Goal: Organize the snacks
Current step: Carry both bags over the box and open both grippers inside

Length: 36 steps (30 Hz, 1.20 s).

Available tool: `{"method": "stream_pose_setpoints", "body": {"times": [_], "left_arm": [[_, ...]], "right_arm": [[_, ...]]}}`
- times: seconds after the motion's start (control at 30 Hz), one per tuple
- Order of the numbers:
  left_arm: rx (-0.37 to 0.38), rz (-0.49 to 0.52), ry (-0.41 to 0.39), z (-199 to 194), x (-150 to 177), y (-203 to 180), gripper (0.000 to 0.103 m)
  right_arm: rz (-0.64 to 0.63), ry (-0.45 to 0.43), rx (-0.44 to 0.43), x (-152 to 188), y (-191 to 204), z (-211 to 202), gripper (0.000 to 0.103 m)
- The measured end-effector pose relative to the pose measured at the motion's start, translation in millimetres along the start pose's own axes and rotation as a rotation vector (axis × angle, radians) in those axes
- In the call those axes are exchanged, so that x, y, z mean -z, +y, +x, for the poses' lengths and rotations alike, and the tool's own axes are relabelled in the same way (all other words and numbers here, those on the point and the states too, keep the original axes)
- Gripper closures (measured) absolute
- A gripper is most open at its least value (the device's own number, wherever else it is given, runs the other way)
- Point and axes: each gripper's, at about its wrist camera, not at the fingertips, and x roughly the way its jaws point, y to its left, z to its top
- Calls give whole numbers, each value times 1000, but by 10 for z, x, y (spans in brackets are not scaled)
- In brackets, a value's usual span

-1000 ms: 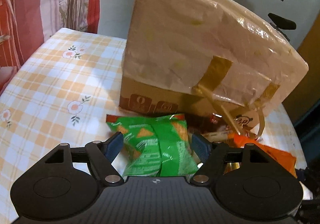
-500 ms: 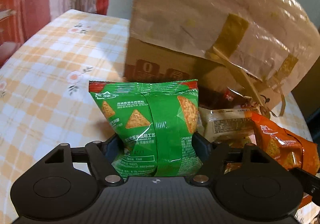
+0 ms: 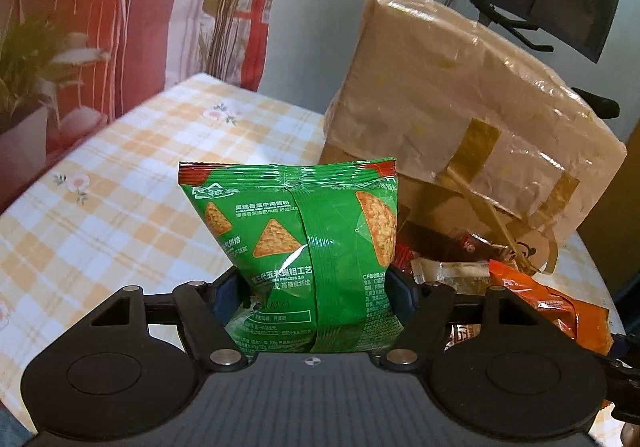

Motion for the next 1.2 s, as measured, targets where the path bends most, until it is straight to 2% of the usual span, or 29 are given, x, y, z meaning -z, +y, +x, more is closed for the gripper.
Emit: {"method": "stream_pose_setpoints", "body": {"times": [0.17, 0.3, 0.47, 0.63, 0.73, 0.83, 0.93, 1.07, 1.2], "left_arm": [[0, 6, -43, -73, -79, -59, 28], [12, 42, -125, -293, -281, -83, 28], [66, 103, -262, -630, -715, -168, 28], [129, 234, -349, -763, -1169, -496, 28], [171, 272, -376, -709, -1450, -713, 28], [204, 310, -390, -559, -1669, -933, 27], [213, 342, -387, -357, -1806, -1109, 27], [226, 345, -313, 35, -1934, -1235, 27], [219, 342, -239, 401, -2021, -1229, 27]], "right_arm": [[11, -24, 1, -11, -31, -60, 33], [-4, -92, -12, -136, -29, -201, 33], [-75, -247, -31, -494, 29, -489, 33], [-105, -379, -38, -993, 6, -641, 33], [-141, -440, -15, -1296, 0, -646, 33], [-197, -493, 28, -1575, -19, -643, 33], [-215, -508, 70, -1801, -88, -536, 33], [-247, -491, 129, -1946, -170, -253, 33], [-231, -423, 139, -2009, -277, 105, 33]]}}
